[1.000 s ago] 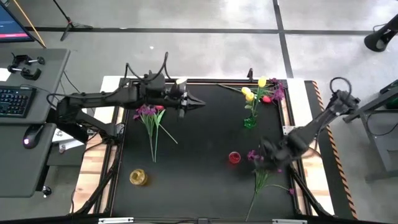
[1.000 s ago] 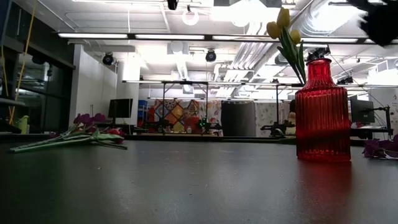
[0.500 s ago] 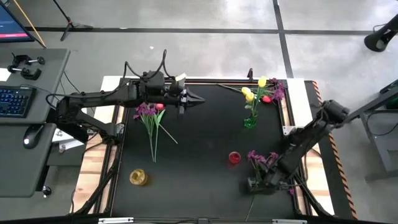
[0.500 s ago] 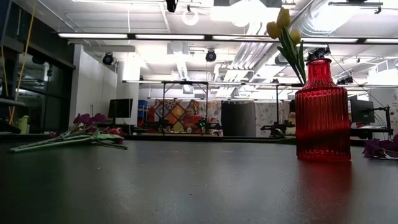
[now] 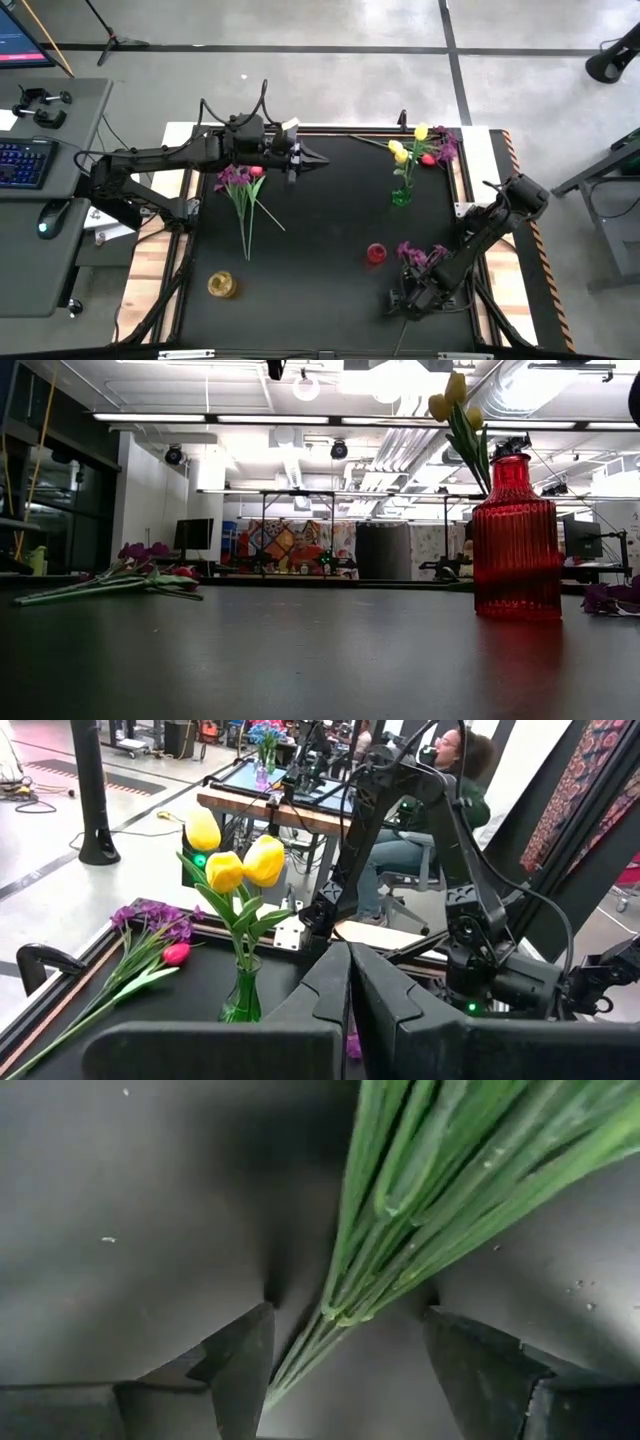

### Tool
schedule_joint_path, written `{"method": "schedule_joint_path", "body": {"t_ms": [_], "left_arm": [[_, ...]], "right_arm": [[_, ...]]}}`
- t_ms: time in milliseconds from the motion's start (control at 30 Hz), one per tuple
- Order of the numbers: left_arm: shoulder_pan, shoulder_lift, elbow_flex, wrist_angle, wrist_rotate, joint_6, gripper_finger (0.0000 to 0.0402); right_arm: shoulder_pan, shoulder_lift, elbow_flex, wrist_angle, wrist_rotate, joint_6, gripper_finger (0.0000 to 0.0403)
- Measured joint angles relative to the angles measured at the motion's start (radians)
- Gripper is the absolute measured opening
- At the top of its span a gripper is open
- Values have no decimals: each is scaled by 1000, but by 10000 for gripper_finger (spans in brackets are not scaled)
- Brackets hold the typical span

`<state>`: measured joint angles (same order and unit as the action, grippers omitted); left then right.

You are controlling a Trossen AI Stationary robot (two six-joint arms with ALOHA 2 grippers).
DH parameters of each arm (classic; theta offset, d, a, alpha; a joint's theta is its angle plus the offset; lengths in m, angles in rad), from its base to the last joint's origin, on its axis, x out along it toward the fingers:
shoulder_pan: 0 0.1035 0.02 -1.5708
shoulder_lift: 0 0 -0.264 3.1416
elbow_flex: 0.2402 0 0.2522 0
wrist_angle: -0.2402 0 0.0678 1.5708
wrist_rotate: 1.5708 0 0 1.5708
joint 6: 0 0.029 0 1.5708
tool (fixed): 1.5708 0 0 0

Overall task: Sort flowers into vase by color
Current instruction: Put the bottom purple flowers into the red flower vase

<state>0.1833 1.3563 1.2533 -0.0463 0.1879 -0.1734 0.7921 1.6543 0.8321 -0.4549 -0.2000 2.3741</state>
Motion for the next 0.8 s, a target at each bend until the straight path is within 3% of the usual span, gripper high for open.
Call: {"method": "schedule_joint_path", "body": {"t_ms": [133, 367, 500, 667, 800], "left_arm": [[0, 0, 0, 0, 0, 0, 0], [0, 0, 0, -1, 0, 0, 0], [0, 0, 0, -1, 0, 0, 0], [11, 0, 0, -1, 1, 2, 0], [30, -1, 0, -1, 1, 2, 0]], "right_arm": [[4, 0, 2, -42, -3, 3, 205], [20, -1, 1, -80, -25, -19, 18], [31, -27, 8, -109, 3, -26, 13], [51, -130, 96, -293, 71, -69, 3], [65, -234, 194, -502, 186, -118, 2]]}}
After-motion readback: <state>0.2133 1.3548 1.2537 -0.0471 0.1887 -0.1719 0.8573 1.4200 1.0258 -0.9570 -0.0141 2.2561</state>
